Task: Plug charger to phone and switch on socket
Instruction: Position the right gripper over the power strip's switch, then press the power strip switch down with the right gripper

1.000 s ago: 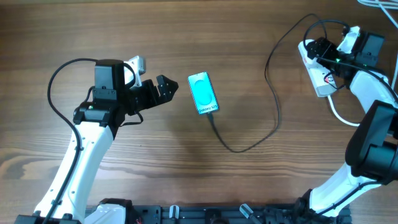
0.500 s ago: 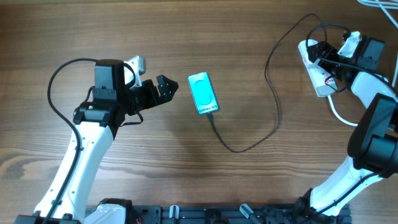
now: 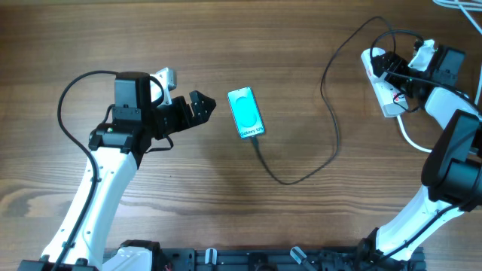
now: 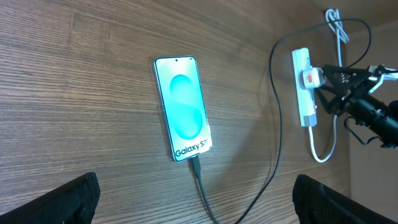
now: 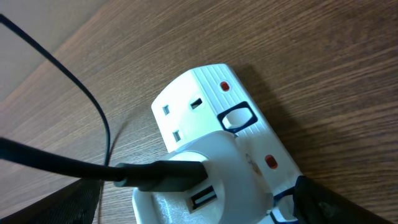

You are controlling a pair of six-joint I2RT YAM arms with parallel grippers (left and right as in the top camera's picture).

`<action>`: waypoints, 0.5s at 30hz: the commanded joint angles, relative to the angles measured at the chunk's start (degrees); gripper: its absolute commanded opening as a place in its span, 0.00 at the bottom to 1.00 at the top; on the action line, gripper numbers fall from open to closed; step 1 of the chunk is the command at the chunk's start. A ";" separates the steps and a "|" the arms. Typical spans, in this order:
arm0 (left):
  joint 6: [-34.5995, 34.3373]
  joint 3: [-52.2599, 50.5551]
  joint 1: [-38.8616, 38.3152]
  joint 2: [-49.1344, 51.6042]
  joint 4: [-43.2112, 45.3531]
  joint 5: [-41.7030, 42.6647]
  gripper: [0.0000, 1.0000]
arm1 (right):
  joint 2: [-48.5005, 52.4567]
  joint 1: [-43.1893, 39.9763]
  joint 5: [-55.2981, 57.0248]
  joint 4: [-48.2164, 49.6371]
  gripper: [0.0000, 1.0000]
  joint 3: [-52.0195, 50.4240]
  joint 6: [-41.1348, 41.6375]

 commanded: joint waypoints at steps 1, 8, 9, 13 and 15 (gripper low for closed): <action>-0.35 -0.13 -0.09 -0.83 -0.02 -0.52 1.00 | 2.03 0.35 -4.42 -0.72 1.00 0.20 -0.04; -0.35 -0.13 -0.09 -0.83 -0.02 -0.52 1.00 | 2.03 0.35 -5.35 -2.08 1.00 0.20 0.39; -0.35 -0.13 -0.09 -0.83 -0.02 -0.52 1.00 | 2.03 0.35 -5.31 -2.40 1.00 0.20 0.37; -0.35 -0.13 -0.09 -0.83 -0.02 -0.55 1.00 | 2.03 0.35 -1.90 -4.28 0.99 0.20 0.37; -0.33 -0.13 -0.09 -0.83 -0.02 -0.52 1.00 | 2.03 0.35 -1.46 -4.42 1.00 0.20 0.17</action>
